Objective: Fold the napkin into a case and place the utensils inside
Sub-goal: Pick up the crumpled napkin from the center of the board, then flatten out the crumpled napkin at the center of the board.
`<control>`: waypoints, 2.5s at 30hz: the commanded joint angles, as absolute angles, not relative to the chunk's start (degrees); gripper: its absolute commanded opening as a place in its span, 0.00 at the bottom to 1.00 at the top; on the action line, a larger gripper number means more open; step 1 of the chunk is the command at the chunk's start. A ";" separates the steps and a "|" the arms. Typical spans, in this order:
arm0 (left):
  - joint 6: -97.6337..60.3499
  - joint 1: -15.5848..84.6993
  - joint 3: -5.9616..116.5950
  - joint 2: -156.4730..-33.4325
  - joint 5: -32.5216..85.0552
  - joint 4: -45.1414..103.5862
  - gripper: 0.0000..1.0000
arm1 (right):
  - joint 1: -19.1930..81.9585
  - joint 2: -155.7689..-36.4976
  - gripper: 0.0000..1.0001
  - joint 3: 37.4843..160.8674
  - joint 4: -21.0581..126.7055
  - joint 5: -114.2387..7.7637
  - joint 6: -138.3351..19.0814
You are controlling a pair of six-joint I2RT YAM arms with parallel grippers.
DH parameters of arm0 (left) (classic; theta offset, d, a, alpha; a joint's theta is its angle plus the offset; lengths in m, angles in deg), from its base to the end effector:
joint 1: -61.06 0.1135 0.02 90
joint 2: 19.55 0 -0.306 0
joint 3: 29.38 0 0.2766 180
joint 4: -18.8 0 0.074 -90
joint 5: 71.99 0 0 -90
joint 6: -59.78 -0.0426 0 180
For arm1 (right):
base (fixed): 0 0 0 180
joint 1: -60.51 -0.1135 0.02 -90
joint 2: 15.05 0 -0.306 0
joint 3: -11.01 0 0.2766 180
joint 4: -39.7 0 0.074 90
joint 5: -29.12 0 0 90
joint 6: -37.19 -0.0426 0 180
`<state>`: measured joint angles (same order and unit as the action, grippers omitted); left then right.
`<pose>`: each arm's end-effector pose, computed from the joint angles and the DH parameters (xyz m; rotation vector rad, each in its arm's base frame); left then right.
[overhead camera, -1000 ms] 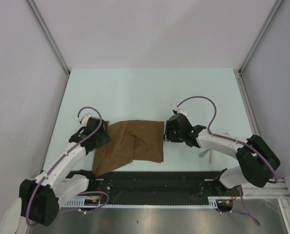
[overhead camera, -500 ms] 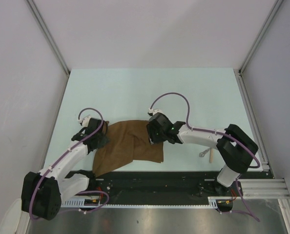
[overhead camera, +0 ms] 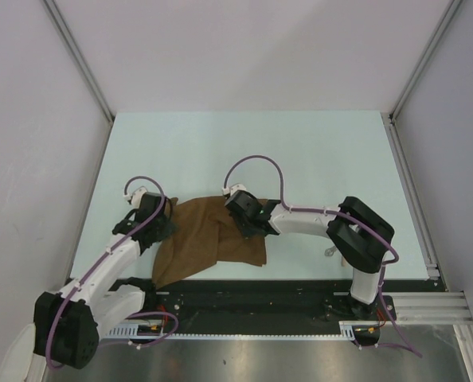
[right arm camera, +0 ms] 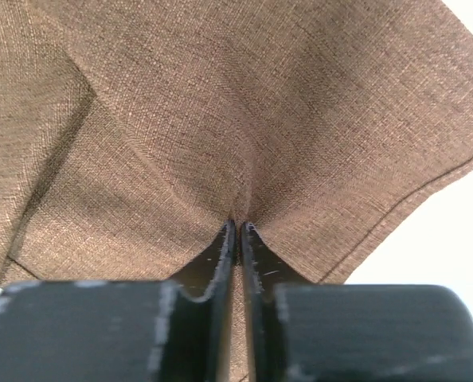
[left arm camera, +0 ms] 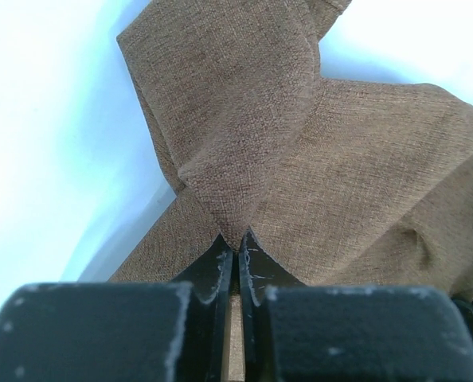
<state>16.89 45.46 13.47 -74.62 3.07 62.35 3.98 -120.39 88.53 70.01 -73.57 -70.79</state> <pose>0.1762 -0.0378 0.2106 -0.7754 2.3770 -0.1206 0.2320 0.3340 0.1814 -0.7685 2.4438 0.2159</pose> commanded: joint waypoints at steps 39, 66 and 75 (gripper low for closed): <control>13.98 55.43 46.15 -90.84 53.42 46.19 0.00 | 31.43 -90.58 0.61 89.18 83.18 -52.62 -71.51; 42.37 28.63 16.37 -62.08 28.73 38.27 0.00 | -0.92 -93.89 0.77 65.12 24.38 -53.57 -81.02; 33.97 27.75 17.33 -64.10 33.38 31.59 0.08 | -1.28 -90.92 0.00 69.41 42.74 -64.62 -80.59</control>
<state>39.64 28.39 14.76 -63.64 30.93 37.89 -1.92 -94.54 64.84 31.56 -56.30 -81.35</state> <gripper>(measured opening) 0.011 0.031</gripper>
